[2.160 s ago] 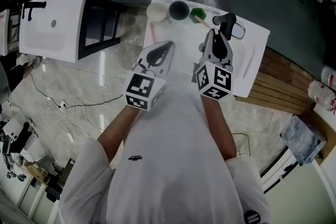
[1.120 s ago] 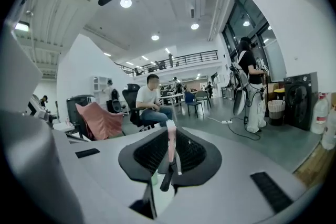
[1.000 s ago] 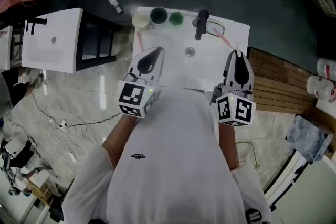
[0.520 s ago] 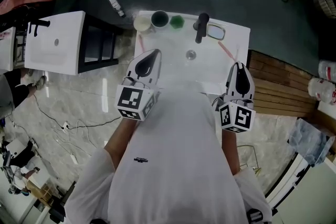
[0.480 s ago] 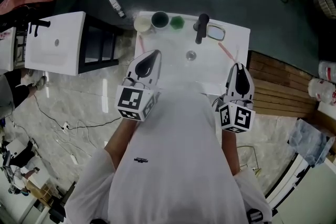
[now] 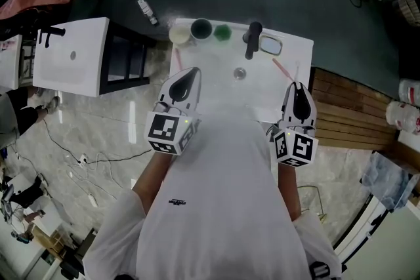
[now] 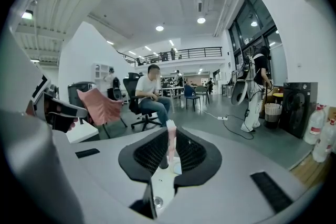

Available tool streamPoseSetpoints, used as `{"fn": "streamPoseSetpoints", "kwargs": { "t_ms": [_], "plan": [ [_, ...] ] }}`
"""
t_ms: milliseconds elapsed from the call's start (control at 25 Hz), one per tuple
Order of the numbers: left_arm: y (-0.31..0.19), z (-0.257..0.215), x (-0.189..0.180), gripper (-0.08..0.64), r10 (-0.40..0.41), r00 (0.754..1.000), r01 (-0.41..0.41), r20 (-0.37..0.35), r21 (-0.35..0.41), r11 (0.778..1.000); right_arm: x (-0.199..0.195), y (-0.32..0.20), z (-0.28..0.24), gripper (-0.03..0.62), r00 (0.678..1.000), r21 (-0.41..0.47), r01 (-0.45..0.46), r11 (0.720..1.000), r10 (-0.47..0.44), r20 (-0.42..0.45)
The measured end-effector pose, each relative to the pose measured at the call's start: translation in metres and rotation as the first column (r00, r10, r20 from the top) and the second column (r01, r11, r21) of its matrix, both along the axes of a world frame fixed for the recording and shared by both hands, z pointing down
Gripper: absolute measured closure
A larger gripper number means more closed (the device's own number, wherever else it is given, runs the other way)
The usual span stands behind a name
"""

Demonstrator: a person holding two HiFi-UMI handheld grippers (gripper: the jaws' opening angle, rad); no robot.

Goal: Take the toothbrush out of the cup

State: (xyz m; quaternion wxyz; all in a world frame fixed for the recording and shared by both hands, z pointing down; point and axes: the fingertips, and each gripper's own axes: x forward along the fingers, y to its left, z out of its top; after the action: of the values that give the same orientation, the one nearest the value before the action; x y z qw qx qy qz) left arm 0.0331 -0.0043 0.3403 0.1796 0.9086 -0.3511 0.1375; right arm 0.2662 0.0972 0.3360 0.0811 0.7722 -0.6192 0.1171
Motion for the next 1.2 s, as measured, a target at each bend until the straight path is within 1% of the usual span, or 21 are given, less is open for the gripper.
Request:
{"fn": "streamPoseSetpoints", "kwargs": {
  "t_ms": [320, 800, 1200],
  "plan": [
    [0.004, 0.005, 0.001, 0.557, 0.001, 1.0, -0.001, 0.008, -0.009, 1.0, -0.002, 0.0, 0.004, 0.554, 1.0, -0.016, 0.014, 1.0, -0.015, -0.008],
    [0.008, 0.007, 0.001, 0.557, 0.005, 1.0, -0.004, 0.011, -0.017, 1.0, -0.007, -0.002, 0.003, 0.554, 1.0, -0.012, 0.019, 1.0, -0.02, -0.003],
    [0.007, 0.006, -0.001, 0.557, 0.01, 1.0, -0.01, 0.007, -0.022, 1.0, -0.018, -0.009, -0.008, 0.552, 0.999, 0.0, 0.046, 0.999, -0.046, -0.024]
  ]
}}
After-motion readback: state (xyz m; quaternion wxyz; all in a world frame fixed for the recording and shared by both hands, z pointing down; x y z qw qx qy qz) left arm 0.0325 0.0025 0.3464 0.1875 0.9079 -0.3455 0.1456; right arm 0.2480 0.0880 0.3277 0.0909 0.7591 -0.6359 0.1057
